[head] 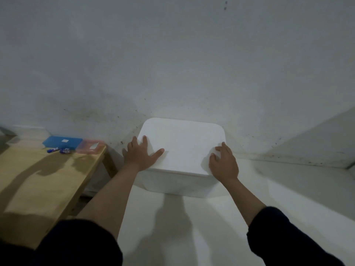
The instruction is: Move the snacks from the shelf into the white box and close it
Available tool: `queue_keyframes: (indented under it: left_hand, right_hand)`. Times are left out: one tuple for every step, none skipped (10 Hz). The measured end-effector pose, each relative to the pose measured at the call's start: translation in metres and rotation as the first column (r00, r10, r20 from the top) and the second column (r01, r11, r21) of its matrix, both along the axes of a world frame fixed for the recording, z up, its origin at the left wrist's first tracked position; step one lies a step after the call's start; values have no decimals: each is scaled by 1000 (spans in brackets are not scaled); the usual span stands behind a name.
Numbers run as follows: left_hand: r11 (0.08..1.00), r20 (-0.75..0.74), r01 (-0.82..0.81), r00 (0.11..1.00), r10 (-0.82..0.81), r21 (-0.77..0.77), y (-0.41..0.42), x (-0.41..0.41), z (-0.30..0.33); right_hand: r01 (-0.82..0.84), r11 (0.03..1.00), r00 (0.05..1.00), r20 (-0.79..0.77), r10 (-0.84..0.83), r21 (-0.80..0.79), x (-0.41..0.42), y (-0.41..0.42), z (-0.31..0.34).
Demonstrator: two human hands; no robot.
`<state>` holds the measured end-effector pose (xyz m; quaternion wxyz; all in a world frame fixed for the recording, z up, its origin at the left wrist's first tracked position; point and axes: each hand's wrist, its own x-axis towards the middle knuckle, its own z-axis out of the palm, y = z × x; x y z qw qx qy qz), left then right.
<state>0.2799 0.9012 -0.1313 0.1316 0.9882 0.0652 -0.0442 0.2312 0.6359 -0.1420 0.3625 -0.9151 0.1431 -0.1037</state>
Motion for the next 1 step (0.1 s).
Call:
queue_keyframes:
  left_hand:
    - [984, 204, -23, 979, -14, 177, -8, -12, 3]
  right_hand:
    - [-67, 994, 992, -113, 57, -87, -9, -1, 5]
